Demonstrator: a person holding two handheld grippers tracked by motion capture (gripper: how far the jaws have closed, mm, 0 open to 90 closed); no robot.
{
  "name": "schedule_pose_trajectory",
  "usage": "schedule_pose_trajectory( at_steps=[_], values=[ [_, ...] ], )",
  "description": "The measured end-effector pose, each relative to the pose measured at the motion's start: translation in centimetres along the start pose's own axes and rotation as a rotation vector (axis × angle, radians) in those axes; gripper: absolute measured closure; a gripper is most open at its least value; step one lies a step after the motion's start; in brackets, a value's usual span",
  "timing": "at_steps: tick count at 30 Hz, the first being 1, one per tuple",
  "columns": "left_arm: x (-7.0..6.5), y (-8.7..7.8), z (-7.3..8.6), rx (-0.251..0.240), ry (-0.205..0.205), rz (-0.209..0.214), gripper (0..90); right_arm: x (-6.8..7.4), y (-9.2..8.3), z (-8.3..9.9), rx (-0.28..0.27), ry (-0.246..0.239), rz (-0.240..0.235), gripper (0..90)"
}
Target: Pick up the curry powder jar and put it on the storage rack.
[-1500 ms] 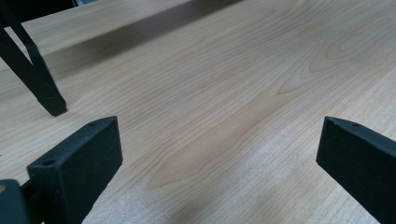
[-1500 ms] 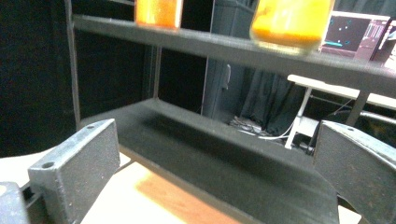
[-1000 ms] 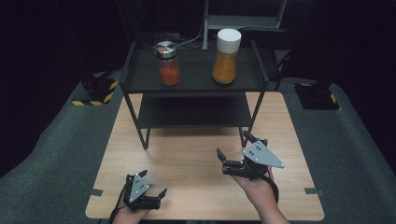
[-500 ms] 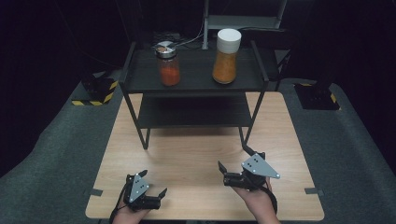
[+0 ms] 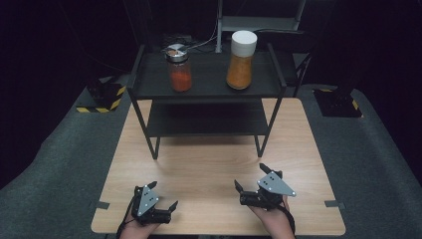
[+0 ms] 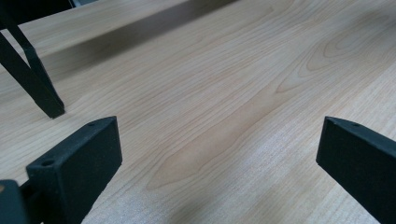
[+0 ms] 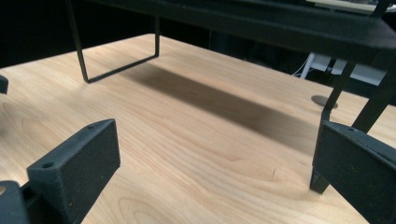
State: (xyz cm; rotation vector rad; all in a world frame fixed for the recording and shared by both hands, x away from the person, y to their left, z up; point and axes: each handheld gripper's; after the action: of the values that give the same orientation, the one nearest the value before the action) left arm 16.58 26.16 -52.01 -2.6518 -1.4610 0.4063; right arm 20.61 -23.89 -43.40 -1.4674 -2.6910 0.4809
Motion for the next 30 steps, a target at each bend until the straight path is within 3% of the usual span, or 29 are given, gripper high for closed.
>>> schedule_pose_trajectory(
  at_steps=[12,16,19,30],
  values=[
    [0.3,-0.1,0.1,-0.011,-0.009,0.025,0.4,-0.2,0.5,1.7,0.062,-0.003,0.008,0.0],
    [0.2,-0.1,0.1,-0.001,0.01,0.024,0.4,-0.3,0.8,2.6,0.083,0.004,0.003,0.0],
    [0.1,-0.1,0.2,-0.002,0.027,0.023,0.4,-0.4,0.8,3.1,0.089,0.001,0.004,0.0],
    [0.2,-0.1,0.1,0.002,0.021,0.028,0.4,-0.3,0.5,4.7,0.107,0.0,0.028,0.0]
  ],
)
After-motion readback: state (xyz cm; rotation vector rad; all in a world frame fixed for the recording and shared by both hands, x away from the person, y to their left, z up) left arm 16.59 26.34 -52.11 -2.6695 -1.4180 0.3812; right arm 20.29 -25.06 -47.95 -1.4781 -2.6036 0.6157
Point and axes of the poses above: each handheld gripper's, and its own axes: y roughly forward along the jaws, z roughly out of its underside, x roughly to its left, and after that the axes turned 2 degrees about z, right-handed
